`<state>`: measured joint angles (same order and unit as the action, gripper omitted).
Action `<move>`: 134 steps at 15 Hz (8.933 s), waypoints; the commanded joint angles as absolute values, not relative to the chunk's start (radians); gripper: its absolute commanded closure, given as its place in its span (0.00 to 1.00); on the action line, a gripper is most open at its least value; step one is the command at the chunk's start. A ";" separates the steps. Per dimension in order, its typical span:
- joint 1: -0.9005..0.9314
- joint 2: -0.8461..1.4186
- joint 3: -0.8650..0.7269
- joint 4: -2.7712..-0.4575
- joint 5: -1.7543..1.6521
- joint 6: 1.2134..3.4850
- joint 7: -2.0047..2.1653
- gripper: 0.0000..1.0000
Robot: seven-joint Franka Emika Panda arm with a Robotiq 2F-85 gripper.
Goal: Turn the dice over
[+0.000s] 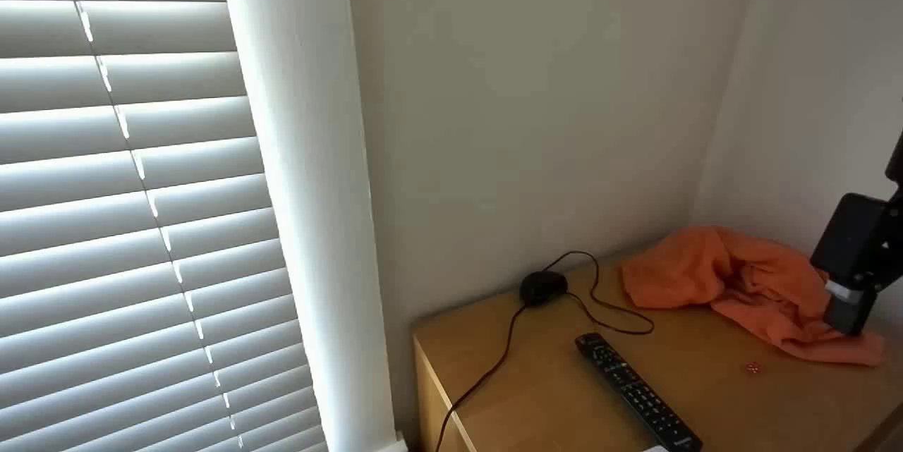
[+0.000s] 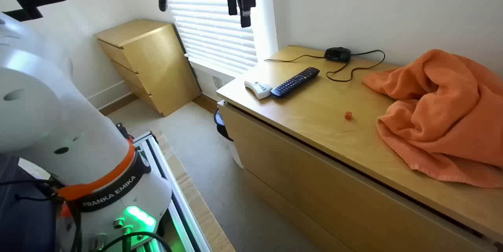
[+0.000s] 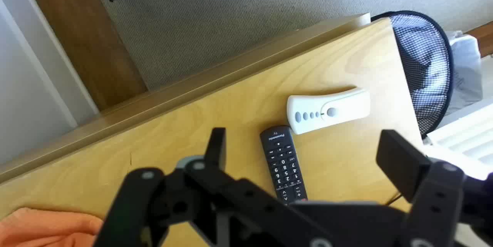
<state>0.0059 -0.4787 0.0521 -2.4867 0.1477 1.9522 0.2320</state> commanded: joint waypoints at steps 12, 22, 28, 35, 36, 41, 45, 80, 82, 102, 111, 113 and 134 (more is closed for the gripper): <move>-0.111 -0.353 0.014 -2.465 0.092 2.028 0.361 0.00; -0.219 -0.017 -0.139 -2.354 0.205 2.257 0.559 0.00; -0.200 -0.030 -0.151 -2.364 0.188 2.253 0.536 0.00; -0.217 0.111 -0.180 -2.254 0.183 2.221 0.708 0.00; -0.217 0.151 -0.189 -2.221 0.196 2.213 0.731 0.00; -0.230 0.351 -0.208 -2.057 0.308 2.127 0.733 0.00; -0.244 0.459 -0.205 -1.953 0.370 2.054 0.713 0.00; -0.267 0.690 -0.157 -1.751 0.546 2.051 0.550 0.98; -0.247 0.670 -0.163 -1.772 0.537 2.061 0.579 0.95; 0.174 0.567 -0.370 -1.990 -0.235 2.453 1.359 0.95; 0.248 0.623 -0.426 -2.018 -0.503 2.554 1.706 0.95; 0.260 0.622 -0.430 -2.022 -0.539 2.559 1.764 0.95; 0.159 0.517 -0.312 -2.062 -0.627 2.514 1.805 0.00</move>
<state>0.2102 0.5902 -0.3510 -2.0183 -0.6506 2.5226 1.8618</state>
